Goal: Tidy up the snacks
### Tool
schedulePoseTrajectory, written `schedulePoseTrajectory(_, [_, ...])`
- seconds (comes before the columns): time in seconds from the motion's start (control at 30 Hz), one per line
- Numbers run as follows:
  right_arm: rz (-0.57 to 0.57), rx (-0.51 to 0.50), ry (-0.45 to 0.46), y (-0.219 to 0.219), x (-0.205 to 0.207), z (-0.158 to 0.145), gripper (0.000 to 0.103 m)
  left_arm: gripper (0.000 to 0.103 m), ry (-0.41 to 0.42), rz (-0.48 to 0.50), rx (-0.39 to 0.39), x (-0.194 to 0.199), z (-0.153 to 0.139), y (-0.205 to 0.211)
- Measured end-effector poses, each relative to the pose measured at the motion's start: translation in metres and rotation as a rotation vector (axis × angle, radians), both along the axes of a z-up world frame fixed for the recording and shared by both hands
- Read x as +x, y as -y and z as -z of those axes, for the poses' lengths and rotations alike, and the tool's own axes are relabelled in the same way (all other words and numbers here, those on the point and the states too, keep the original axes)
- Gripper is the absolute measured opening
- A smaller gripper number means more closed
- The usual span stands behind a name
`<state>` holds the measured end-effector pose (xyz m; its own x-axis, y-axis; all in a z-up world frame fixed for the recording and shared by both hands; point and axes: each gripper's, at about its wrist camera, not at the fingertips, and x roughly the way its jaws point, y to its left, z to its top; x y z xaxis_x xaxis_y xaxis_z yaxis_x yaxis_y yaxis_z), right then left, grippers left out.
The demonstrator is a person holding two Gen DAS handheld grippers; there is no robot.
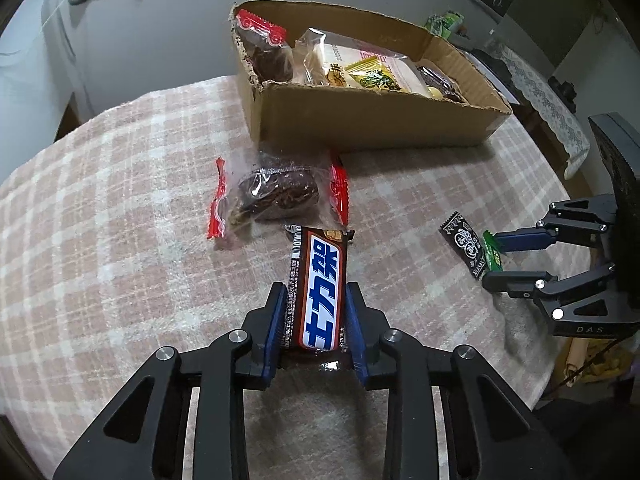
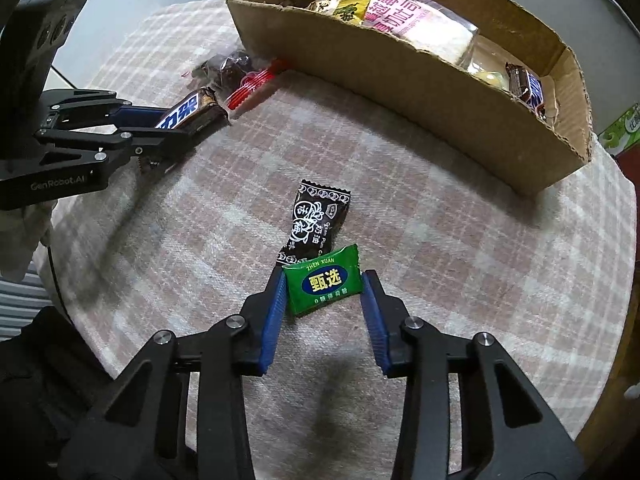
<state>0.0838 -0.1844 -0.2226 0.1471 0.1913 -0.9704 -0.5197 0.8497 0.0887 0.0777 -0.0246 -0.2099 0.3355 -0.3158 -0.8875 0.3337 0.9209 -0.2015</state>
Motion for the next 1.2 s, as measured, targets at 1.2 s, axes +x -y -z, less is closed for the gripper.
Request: schedulePoseTrajectory(1.2, [0.199,0.156,0.186,0.05,0.041,-0.101,0.039,0.027,0.18,-0.071,-0.07,0.013,-0.081,-0.005])
